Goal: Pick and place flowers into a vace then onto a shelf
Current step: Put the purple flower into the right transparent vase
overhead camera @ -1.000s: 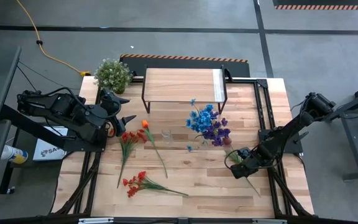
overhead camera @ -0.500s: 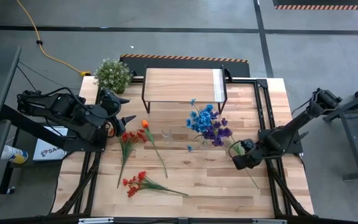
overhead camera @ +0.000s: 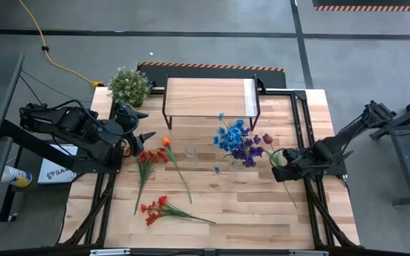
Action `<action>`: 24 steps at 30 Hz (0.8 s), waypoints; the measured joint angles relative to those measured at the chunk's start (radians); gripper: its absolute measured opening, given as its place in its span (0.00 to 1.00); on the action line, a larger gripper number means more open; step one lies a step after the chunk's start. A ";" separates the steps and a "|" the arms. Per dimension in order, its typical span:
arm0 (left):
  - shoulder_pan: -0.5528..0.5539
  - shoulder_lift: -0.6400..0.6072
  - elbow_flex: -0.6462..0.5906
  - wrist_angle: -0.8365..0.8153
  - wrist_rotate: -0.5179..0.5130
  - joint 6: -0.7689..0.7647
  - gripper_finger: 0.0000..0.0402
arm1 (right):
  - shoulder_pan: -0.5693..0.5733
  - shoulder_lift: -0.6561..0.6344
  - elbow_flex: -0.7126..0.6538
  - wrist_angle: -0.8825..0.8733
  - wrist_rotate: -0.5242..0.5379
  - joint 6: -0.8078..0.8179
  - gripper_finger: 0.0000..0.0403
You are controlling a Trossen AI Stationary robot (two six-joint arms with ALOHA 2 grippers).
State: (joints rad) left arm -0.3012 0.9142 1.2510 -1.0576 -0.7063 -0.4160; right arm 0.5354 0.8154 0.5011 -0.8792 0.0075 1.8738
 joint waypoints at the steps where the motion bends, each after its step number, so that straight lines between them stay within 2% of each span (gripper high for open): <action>1: 0.000 0.000 0.000 0.000 0.000 0.000 0.90 | -0.011 -0.012 0.000 -0.009 0.010 -0.007 0.00; 10: 0.000 0.000 0.000 0.000 0.000 0.000 0.90 | -0.096 -0.124 0.002 -0.047 0.099 -0.067 0.00; 24: 0.000 0.000 0.000 0.000 -0.001 0.021 0.90 | -0.220 -0.300 0.003 -0.018 0.292 -0.210 0.00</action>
State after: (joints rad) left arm -0.3012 0.9139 1.2510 -1.0576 -0.7071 -0.3954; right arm 0.3156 0.5154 0.5045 -0.8970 0.2994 1.6641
